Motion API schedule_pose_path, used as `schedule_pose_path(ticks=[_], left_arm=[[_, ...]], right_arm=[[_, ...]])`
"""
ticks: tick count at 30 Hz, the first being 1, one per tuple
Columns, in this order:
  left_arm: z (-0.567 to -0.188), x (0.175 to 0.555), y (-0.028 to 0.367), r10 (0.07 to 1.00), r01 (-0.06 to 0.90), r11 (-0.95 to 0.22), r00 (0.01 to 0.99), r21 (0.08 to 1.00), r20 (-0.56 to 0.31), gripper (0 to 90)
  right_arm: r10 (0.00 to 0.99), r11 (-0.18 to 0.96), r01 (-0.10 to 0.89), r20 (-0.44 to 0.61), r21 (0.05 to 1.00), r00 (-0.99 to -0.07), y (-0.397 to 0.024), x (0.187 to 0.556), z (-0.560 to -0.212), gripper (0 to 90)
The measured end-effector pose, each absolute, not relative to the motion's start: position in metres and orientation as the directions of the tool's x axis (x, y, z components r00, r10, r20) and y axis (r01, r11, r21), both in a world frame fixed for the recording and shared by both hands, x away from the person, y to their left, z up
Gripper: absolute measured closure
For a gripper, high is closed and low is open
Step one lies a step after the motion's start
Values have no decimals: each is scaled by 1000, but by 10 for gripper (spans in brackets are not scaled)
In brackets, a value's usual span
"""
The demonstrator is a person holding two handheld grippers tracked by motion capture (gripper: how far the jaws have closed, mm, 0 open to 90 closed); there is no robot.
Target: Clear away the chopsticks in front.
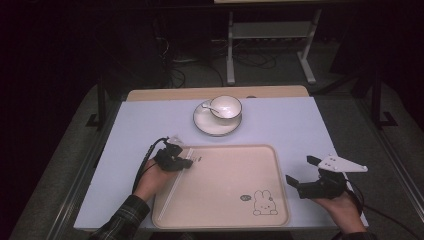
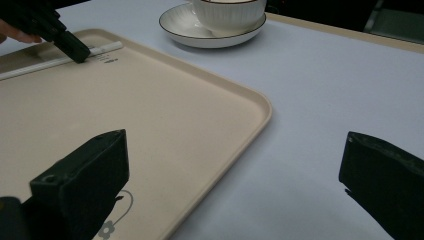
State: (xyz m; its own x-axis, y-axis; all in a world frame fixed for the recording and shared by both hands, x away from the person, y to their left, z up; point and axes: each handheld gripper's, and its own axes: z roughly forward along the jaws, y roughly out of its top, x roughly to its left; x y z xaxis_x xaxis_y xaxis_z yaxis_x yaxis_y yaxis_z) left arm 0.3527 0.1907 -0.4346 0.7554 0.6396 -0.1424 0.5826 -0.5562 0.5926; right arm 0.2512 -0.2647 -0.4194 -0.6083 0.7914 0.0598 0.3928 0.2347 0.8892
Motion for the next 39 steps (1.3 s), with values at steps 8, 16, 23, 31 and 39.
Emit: schedule_pose_path(ticks=[8,16,23,31,39], left_arm=[[-435,343,214,662,605,-531,733,593,-156,894],[-434,341,218,667,606,-530,730,593,-150,891],[-429,336,218,655,593,-522,739,613,-157,872],[-408,312,237,664,546,-467,736,696,-132,721],[-405,283,266,705,512,-359,697,780,-133,395]], right_arm=[[791,239,390,54,889,-609,-263,251,-419,0],[793,239,391,54,889,-606,-263,250,-418,0],[792,240,387,51,890,-608,-263,249,-418,0],[791,240,387,51,890,-610,-262,249,-418,0],[789,240,382,50,892,-612,-262,249,-417,0]])
